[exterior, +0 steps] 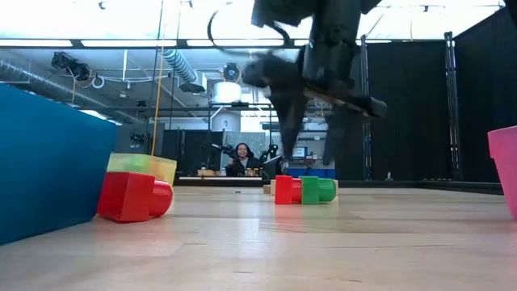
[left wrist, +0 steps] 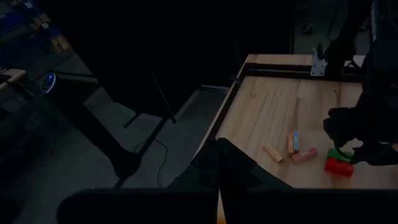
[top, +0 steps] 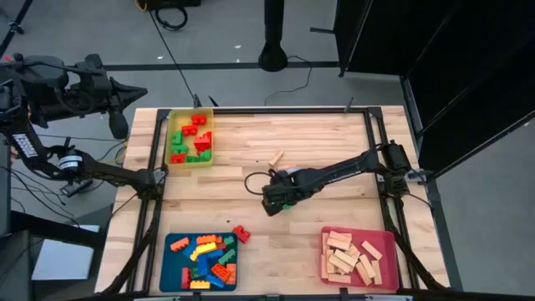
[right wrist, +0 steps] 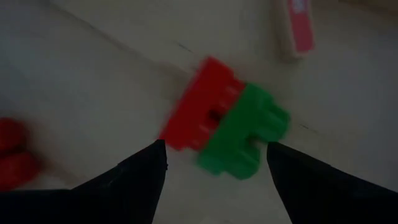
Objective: Sort blocks by size
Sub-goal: Put the round green game piece into the yellow bin
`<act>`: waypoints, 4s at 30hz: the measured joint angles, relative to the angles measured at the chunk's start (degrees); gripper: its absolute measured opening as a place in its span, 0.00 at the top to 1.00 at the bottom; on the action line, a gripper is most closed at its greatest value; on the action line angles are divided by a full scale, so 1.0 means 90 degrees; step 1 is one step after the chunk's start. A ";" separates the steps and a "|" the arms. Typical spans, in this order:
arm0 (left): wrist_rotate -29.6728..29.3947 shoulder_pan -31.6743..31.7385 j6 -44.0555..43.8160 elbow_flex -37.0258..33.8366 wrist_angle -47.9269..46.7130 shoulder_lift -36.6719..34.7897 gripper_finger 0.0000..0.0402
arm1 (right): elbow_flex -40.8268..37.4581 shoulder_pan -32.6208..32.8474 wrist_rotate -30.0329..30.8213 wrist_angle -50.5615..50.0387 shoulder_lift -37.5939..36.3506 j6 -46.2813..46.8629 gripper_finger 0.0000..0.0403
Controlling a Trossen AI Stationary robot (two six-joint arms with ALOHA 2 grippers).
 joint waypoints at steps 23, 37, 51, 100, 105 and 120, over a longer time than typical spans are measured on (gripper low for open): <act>0.0000 0.0000 0.0089 0.0000 0.0003 0.0000 0.99 | -0.1237 -0.0154 -0.0497 0.0276 -0.0001 0.0896 0.29; 0.0000 -0.0001 0.0307 -0.0002 0.0003 -0.0002 0.99 | -0.1243 -0.0498 -0.0206 0.0324 -0.0001 0.0205 0.56; 0.0000 -0.0002 0.0306 -0.0002 0.0003 -0.0002 0.99 | -0.0423 -0.0440 -0.0253 0.0450 0.0004 -0.0129 0.56; -0.0022 0.0000 0.0233 -0.0002 0.0005 -0.0002 0.99 | 0.5377 -0.2408 -0.0508 0.4988 0.3749 -0.3851 0.24; -0.0019 -0.0002 0.0233 -0.0002 0.0003 -0.0002 0.99 | 0.5377 -0.2425 -0.1527 0.4441 0.3551 -0.3917 0.30; 0.0100 0.0000 0.0230 -0.0002 0.0003 -0.0027 0.99 | 0.5184 -0.0821 -0.0009 -0.2406 0.2824 -0.3532 0.44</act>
